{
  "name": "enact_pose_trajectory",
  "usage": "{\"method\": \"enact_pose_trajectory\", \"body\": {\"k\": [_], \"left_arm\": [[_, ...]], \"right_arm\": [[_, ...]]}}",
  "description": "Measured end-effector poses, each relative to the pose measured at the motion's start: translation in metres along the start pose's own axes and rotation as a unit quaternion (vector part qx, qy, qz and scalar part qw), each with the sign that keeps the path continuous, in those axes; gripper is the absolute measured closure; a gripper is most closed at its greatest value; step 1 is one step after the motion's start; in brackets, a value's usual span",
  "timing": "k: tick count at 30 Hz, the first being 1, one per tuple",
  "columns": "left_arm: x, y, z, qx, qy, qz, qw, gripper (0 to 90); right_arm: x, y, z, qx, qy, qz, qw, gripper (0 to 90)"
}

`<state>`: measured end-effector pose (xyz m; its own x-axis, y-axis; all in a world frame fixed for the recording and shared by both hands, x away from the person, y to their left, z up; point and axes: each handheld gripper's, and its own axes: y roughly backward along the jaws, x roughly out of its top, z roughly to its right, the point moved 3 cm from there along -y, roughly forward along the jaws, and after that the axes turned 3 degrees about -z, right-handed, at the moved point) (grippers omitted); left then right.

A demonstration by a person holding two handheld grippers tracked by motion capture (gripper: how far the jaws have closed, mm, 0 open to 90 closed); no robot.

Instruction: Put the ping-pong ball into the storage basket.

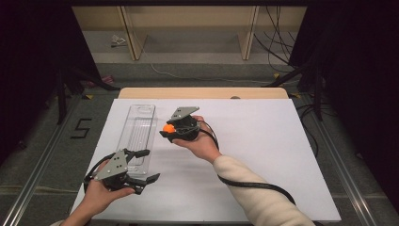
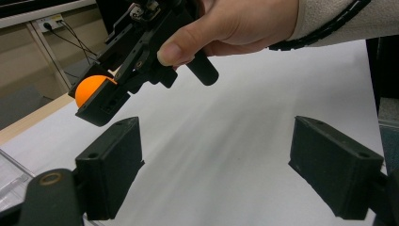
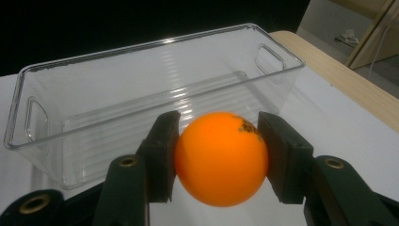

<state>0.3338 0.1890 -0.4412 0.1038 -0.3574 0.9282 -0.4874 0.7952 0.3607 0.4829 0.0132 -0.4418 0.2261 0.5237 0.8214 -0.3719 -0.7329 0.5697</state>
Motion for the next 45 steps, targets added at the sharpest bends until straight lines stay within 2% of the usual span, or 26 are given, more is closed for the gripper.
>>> {"method": "enact_pose_trajectory", "body": {"k": [45], "left_arm": [[0.0, 0.0, 0.001, -0.002, -0.003, -0.002, 1.0, 17.3]], "right_arm": [[0.02, -0.013, 0.0, 0.004, 0.008, -0.002, 1.0, 51.4]]}}
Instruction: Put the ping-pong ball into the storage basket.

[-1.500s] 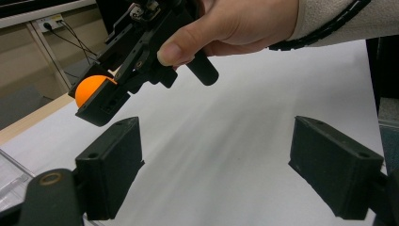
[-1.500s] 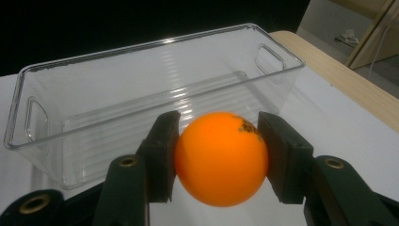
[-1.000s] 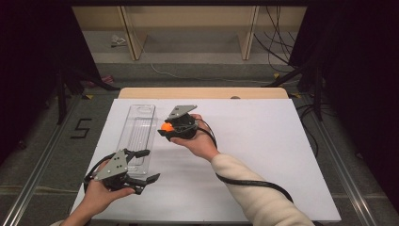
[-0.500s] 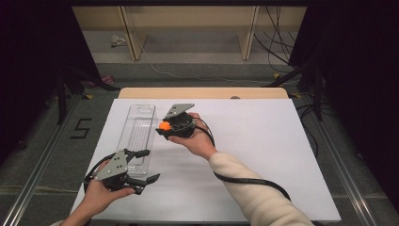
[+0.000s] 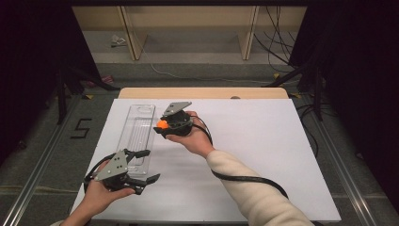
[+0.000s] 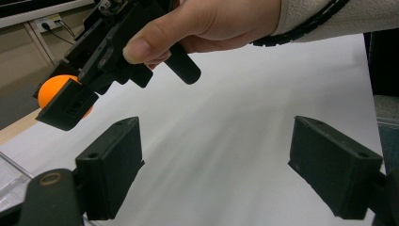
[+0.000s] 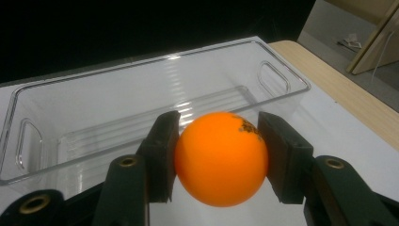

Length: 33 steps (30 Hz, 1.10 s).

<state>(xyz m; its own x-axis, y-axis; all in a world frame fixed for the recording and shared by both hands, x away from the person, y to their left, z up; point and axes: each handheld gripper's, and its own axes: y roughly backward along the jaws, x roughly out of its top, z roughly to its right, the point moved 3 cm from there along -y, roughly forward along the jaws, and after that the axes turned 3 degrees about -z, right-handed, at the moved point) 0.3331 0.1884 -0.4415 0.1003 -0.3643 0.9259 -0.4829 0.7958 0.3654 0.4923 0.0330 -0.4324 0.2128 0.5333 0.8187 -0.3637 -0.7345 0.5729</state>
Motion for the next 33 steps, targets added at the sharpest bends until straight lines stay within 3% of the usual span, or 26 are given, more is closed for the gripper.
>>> {"method": "enact_pose_trajectory", "body": {"k": [33], "left_arm": [[0.0, -0.001, 0.0, -0.002, -0.001, -0.001, 1.0, 17.4]], "right_arm": [[0.012, -0.013, -0.006, 0.009, 0.008, -0.003, 0.9999, 51.4]]}}
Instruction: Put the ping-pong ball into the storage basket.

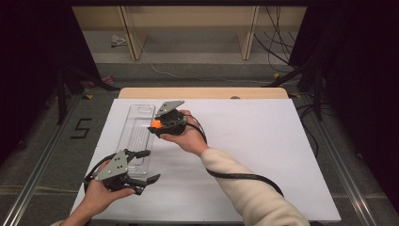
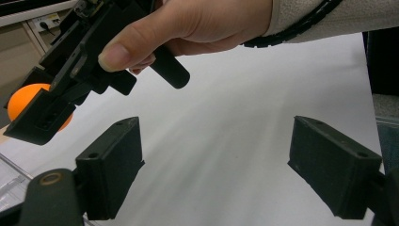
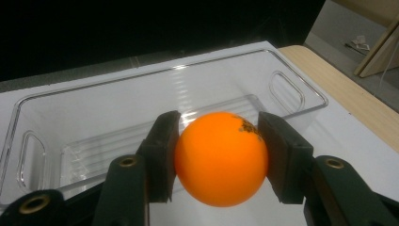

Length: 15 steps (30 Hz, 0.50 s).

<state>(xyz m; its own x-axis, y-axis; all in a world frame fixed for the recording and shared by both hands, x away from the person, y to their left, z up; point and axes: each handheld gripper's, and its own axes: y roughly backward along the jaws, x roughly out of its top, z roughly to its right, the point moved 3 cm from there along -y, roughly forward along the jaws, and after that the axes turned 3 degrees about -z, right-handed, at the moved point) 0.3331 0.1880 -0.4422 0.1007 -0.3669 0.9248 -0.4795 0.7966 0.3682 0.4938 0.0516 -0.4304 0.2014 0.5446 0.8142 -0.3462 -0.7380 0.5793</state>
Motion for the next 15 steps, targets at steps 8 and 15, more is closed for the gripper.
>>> {"method": "enact_pose_trajectory", "body": {"k": [8, 15], "left_arm": [[0.0001, -0.0001, 0.0002, 0.0, 0.0, 0.0, 1.0, 17.5], [0.0, -0.0001, 0.0002, -0.001, 0.0, 0.0, 1.0, 17.5]], "right_arm": [[0.0032, -0.0031, -0.0006, 0.002, 0.001, -0.001, 1.0, 51.4], [0.0045, -0.0058, -0.0005, 0.004, 0.001, -0.004, 1.0, 51.4]]}}
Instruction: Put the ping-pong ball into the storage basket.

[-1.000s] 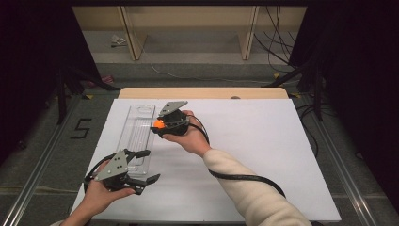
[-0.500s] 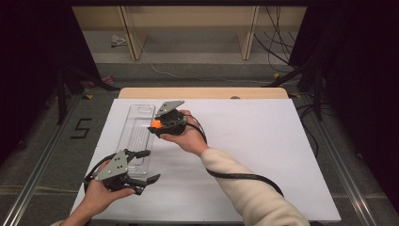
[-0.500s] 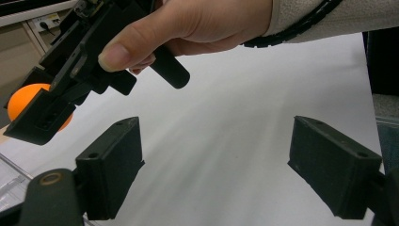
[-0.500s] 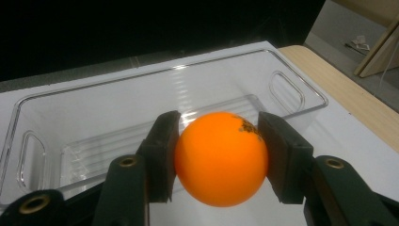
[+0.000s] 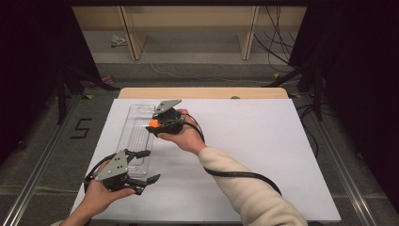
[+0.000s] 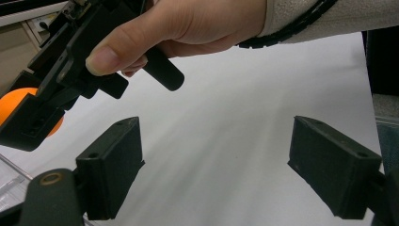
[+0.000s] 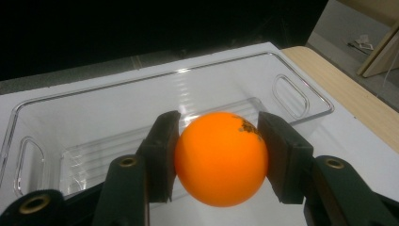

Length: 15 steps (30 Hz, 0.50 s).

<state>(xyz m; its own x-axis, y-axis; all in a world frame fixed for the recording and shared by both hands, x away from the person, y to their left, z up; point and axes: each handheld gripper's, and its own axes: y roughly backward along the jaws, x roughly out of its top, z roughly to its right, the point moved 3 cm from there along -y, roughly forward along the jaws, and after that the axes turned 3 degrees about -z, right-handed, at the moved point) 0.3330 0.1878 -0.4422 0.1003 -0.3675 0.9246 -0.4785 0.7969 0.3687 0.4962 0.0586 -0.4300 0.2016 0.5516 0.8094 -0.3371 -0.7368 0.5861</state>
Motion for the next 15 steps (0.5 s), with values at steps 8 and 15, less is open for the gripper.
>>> {"method": "enact_pose_trajectory", "body": {"k": [8, 15], "left_arm": [[0.0001, 0.0001, 0.0, 0.0, 0.0, 0.0, 1.0, 17.5], [0.0001, 0.0002, 0.0, 0.0, 0.0, 0.0, 1.0, 17.5]], "right_arm": [[0.0027, -0.0019, -0.0005, 0.0, 0.002, 0.0, 1.0, 51.4], [0.0043, -0.0033, -0.0008, 0.002, 0.003, -0.001, 1.0, 51.4]]}}
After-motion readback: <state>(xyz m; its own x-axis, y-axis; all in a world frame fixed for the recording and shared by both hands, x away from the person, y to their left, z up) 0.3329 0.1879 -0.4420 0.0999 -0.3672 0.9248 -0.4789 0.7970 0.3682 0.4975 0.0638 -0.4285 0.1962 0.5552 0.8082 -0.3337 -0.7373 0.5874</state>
